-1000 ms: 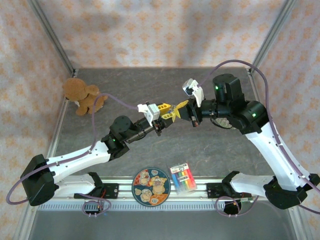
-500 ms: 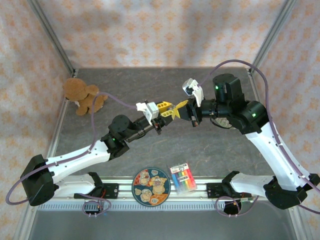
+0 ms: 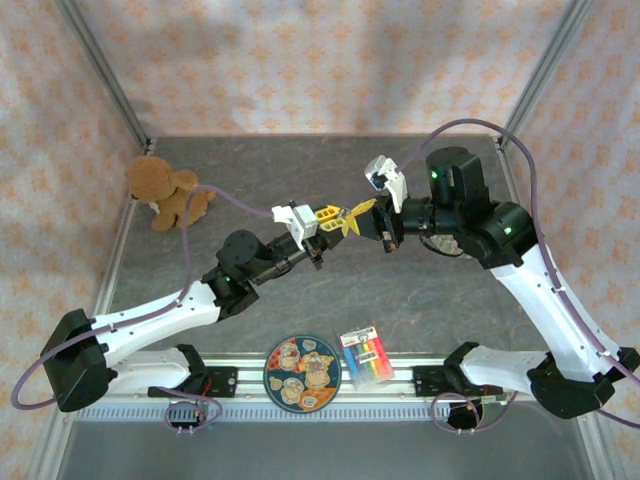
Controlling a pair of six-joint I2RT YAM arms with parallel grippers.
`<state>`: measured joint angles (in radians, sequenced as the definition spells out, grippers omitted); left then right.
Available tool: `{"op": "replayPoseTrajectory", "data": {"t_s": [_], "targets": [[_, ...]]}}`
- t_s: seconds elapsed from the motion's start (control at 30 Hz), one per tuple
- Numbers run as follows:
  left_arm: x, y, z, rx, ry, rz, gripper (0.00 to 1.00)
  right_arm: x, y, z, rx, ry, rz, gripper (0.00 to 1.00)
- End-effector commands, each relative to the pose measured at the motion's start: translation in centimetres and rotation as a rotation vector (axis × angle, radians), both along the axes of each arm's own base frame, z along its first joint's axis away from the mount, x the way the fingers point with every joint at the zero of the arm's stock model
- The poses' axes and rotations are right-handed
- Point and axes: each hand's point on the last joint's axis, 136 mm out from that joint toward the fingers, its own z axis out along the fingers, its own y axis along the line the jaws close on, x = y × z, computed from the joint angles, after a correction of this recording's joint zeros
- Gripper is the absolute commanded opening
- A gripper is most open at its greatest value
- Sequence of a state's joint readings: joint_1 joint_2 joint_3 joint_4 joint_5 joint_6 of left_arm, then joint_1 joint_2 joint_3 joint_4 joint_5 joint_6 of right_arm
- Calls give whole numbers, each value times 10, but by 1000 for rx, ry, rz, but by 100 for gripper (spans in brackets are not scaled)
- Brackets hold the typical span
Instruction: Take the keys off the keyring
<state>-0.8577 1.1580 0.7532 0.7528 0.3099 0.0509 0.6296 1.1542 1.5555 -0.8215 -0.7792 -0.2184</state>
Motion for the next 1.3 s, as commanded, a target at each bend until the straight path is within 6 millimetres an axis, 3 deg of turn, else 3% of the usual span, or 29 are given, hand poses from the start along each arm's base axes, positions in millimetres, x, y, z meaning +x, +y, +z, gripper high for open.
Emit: {"op": "replayPoseTrajectory", "data": {"t_s": [0.0, 0.3, 0.43, 0.73, 0.93, 1.27], "targets": [[-10, 9, 32, -70, -60, -4, 10, -4, -2, 9, 31, -26, -10, 0], [-11, 11, 32, -77, -43, -6, 10, 0, -1, 9, 39, -26, -28, 0], [-12, 13, 33, -83, -44, -5, 19, 0, -1, 10, 43, -27, -29, 0], [-12, 10, 31, -71, -37, -14, 8, 2, -4, 12, 47, -43, -53, 0], [-11, 13, 29, -64, -27, 0, 0, 11, -16, 21, 66, -130, -140, 0], [-12, 16, 29, -27, -15, 10, 0, 4, -26, 26, 118, -293, -144, 0]]}}
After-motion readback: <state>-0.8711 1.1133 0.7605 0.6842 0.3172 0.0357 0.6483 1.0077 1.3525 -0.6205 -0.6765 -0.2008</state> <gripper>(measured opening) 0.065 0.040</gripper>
